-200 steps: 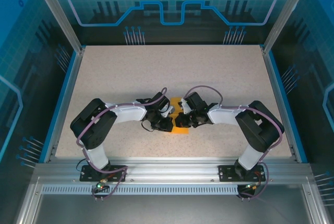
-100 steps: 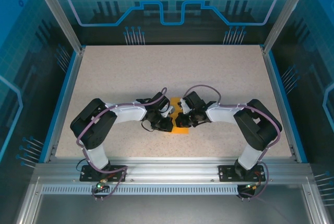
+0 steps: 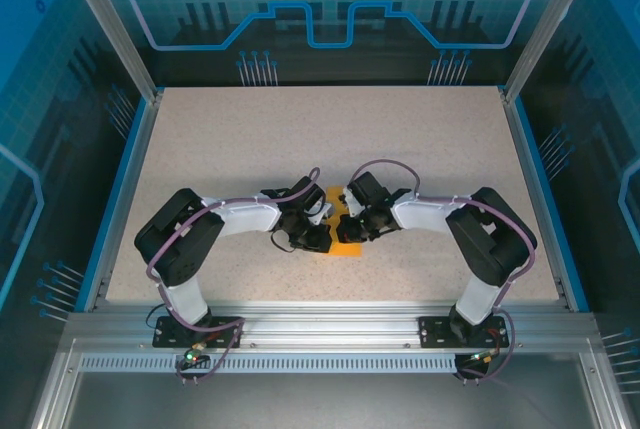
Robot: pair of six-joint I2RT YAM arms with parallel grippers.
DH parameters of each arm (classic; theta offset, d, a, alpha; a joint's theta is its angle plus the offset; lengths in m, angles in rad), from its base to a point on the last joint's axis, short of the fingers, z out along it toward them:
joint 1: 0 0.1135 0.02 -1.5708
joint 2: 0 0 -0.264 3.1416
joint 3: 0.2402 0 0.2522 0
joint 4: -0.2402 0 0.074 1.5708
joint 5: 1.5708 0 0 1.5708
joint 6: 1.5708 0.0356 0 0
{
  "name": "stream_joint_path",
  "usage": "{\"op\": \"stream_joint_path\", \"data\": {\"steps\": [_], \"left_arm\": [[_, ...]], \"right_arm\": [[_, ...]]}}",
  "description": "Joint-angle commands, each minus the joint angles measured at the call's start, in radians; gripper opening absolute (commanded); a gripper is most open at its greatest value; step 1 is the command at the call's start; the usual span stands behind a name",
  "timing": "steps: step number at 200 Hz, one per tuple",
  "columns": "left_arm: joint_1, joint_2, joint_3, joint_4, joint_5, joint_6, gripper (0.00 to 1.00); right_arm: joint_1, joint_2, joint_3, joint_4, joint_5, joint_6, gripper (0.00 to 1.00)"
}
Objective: Fold a paper plane with a square sheet of paper (fold left side to right side)
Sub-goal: Fold the triangle a second time at the center of the table.
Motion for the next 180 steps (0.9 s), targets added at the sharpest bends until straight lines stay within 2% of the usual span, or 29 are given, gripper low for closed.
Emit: {"op": "stream_joint_path", "data": {"steps": [1, 180], "left_arm": [[0.003, 0.018, -0.042, -0.085, -0.072, 0.011, 0.1], [0.004, 0.014, -0.044, -0.088, -0.075, 0.014, 0.1]], "right_arm": [[-0.045, 0.026, 0.003, -0.068, 0.07, -0.029, 0.0], [-0.252, 0.04, 0.056, -0.132, 0.056, -0.153, 0.0]]}}
